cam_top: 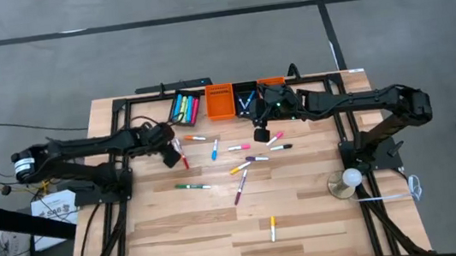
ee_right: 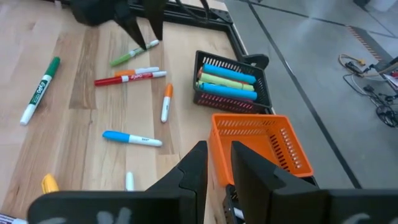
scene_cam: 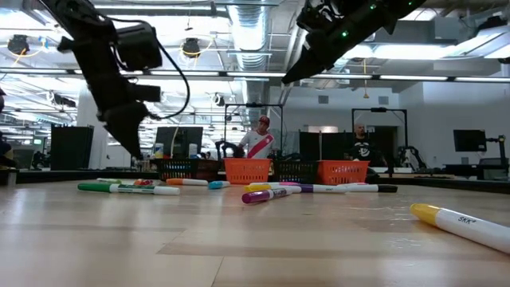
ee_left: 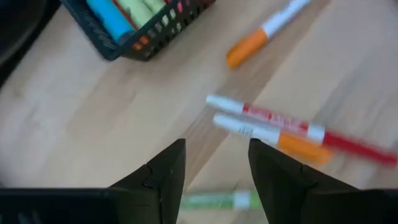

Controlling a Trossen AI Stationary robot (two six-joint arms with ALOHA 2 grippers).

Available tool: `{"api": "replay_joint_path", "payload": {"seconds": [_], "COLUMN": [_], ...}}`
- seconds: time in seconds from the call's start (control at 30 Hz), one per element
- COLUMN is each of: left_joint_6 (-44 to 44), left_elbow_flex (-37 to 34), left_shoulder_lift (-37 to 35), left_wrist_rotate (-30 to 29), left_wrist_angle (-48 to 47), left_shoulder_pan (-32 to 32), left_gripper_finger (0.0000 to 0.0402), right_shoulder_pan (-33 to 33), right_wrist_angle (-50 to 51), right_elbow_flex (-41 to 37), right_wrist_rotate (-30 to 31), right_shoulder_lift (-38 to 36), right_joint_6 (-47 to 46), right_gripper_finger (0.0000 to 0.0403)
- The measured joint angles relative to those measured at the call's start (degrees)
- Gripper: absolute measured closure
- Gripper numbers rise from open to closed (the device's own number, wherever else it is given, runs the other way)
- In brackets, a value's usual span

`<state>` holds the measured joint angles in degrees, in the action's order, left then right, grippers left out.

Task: Pick & Place Markers
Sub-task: Put the small light green marker pen into the right black basket

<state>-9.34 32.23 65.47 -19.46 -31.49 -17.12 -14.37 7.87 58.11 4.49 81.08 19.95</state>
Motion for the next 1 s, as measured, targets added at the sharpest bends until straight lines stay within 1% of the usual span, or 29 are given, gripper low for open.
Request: {"api": "replay_joint_path", "payload": {"seconds": [0.07,0.17,0.43,0.5,0.6,0.7,0.83,1.0], "left_joint_6": [1.6,2.1,3.6,6.0,14.3,21.4,22.7,23.5], "left_elbow_flex": [0.4,0.4,0.6,1.2,2.6,3.9,4.7,4.6], "left_shoulder_lift": [-1.9,-3.7,-3.8,-3.8,-3.8,-3.8,-3.8,-3.4], "left_wrist_rotate": [-0.1,0.3,9.1,10.7,10.7,8.0,7.3,8.7], "left_wrist_angle": [-2.7,-2.6,-2.2,-2.2,-2.2,-2.1,-7.1,-7.1], "left_shoulder_pan": [0.0,0.0,0.4,1.4,3.3,4.3,3.9,4.2], "left_gripper_finger": [0.0229,0.0229,0.0229,0.0229,0.0229,0.0229,0.0229,0.0229], "right_shoulder_pan": [0.0,0.0,0.0,0.0,0.0,0.0,0.3,0.5], "right_wrist_angle": [0.2,0.3,1.4,1.8,1.8,1.9,2.0,2.2], "right_elbow_flex": [0.0,0.0,0.0,0.0,0.0,0.0,0.0,0.0], "right_wrist_rotate": [0.0,0.0,0.0,0.0,0.0,0.0,0.0,-0.1], "right_shoulder_lift": [0.0,0.0,0.0,0.0,0.0,0.0,0.0,0.0], "right_joint_6": [0.0,0.0,0.0,0.0,0.0,0.0,0.0,0.0], "right_gripper_finger": [0.0339,0.0339,0.0339,0.0339,0.0339,0.0339,0.0339,0.0339]}}
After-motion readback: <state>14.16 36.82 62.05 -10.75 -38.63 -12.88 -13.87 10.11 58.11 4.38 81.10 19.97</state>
